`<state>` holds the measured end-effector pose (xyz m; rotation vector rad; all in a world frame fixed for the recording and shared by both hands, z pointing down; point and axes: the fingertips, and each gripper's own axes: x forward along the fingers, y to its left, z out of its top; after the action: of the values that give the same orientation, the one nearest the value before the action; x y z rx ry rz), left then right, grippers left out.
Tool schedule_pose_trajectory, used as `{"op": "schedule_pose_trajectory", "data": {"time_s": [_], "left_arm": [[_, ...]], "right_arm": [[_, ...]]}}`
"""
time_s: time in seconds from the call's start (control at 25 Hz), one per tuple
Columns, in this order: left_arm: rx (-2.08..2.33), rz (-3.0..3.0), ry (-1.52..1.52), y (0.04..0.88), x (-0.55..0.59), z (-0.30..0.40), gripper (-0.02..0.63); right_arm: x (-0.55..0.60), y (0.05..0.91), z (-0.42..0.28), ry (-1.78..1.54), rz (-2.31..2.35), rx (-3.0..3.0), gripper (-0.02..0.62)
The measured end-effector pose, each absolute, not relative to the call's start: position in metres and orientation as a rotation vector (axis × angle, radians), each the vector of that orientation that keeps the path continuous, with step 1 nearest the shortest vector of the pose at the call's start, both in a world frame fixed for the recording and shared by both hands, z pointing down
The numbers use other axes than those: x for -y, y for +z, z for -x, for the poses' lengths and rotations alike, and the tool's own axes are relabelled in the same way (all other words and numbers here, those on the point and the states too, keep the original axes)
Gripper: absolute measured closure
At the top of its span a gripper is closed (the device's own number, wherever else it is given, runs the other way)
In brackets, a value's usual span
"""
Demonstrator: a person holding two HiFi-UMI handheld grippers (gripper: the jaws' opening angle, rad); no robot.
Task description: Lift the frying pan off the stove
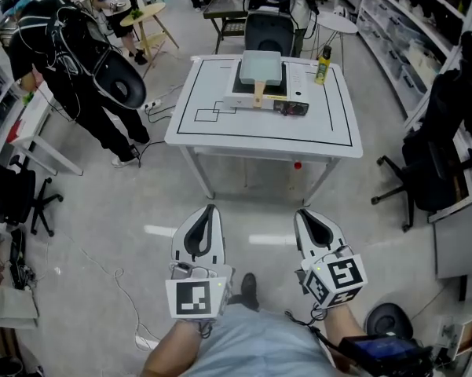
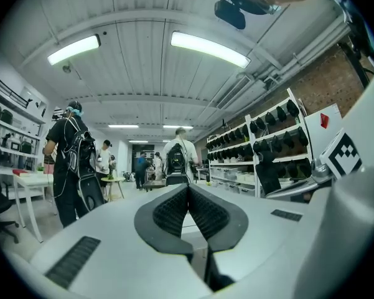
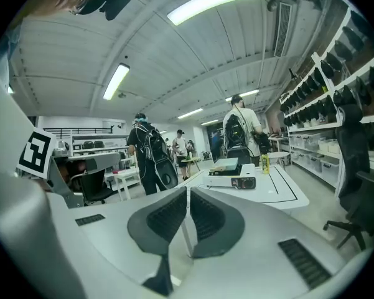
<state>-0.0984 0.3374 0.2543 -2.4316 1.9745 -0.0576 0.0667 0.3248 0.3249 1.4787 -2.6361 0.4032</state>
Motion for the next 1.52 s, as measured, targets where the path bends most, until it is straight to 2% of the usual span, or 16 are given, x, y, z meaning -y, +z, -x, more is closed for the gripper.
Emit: {"op": "schedule_pose_trajectory", "data": {"time_s": [0.36, 0.88, 1.52], "left_arm": [[-1.914, 2.444, -0.003, 0.240, -0.295, 0.121, 0.588], [-1.848, 2.555, -0.060, 0.280, -0.238, 0.112, 0.588], [-1.886, 2.567, -0.215, 0.301, -0.068, 0.101, 0.588]], "right_arm": [[-0.282, 0.306, -0.042, 0.334, -1.535, 2.648, 0.546], [-0.229, 0.336, -0.045, 0.409, -1.589, 2.593, 0.545], [-0.068, 0.363, -0.055, 0.540, -1.538, 2.577, 0.545]]}}
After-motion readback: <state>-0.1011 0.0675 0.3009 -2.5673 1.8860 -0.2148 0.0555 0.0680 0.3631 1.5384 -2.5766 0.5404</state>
